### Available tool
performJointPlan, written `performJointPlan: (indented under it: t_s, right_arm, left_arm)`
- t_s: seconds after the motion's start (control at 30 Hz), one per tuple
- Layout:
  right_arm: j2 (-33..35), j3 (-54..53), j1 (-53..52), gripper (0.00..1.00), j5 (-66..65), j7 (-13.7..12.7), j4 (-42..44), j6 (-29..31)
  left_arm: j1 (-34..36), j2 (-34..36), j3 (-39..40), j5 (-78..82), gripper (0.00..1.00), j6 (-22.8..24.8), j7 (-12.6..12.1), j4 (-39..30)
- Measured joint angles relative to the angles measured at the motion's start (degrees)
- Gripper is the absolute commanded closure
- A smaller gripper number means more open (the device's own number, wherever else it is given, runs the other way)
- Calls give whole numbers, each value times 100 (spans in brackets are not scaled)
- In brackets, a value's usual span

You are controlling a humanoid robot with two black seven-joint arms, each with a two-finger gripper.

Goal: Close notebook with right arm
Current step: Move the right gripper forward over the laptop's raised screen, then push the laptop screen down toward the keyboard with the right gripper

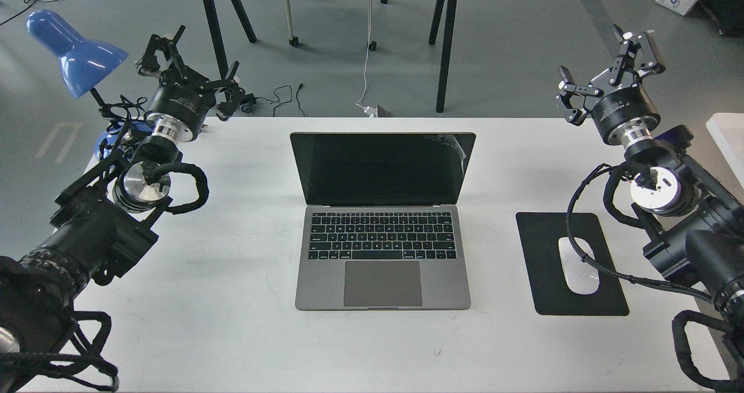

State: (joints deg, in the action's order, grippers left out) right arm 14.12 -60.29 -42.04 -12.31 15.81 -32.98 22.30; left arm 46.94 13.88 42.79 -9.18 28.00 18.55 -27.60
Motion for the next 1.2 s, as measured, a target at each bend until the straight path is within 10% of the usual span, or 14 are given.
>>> performJointPlan:
  t_s: [1.2]
  right_arm:
    - [-527, 1956, 2, 0, 1, -41, -1166, -34]
  left_arm:
    - [-10, 19, 2, -5, 0, 0, -9, 1]
